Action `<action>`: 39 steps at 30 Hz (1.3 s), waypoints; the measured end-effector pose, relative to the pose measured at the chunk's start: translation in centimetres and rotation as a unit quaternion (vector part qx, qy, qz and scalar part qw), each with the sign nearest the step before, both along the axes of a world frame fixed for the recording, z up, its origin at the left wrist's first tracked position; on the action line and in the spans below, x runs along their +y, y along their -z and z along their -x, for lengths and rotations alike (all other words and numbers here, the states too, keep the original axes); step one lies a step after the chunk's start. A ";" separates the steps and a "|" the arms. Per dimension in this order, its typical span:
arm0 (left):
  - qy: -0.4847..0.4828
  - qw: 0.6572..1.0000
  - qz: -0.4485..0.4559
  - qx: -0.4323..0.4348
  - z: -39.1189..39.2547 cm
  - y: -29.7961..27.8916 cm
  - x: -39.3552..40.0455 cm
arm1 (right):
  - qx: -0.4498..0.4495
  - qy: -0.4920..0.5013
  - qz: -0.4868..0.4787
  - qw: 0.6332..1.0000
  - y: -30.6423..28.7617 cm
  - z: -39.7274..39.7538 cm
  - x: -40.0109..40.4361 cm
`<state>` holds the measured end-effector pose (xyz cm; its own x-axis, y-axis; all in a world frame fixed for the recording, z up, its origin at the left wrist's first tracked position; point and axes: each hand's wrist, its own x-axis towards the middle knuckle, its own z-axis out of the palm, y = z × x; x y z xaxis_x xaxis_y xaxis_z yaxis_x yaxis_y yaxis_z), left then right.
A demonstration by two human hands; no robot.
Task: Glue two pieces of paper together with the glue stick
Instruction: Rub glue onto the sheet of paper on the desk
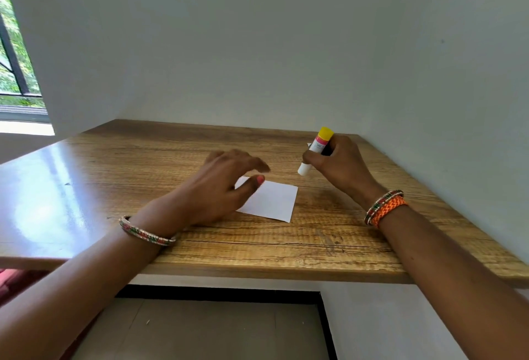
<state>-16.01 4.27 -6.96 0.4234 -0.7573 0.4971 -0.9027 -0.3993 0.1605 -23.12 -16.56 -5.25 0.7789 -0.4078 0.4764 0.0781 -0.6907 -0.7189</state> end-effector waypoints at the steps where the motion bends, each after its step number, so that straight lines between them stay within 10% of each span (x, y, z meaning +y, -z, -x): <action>1: 0.025 0.998 -0.035 0.039 0.0 0.0 0.2 | 0.002 -0.001 -0.005 1.000 0.0 0.0 0.0; 8: -0.010 0.974 -0.218 0.056 0.1 0.4 -0.3 | 0.024 -0.007 0.032 0.999 0.5 -0.1 0.4; 39: -0.024 0.976 -0.190 0.101 0.3 0.1 -1.2 | 0.084 -0.015 0.127 0.988 1.0 -2.3 1.4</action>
<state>-16.30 3.08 -7.08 0.5234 -0.8476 0.0874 -0.8467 -0.5058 0.1652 -20.87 -15.13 -6.23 0.8655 -0.2670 0.4239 -0.0037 -0.8496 -0.5275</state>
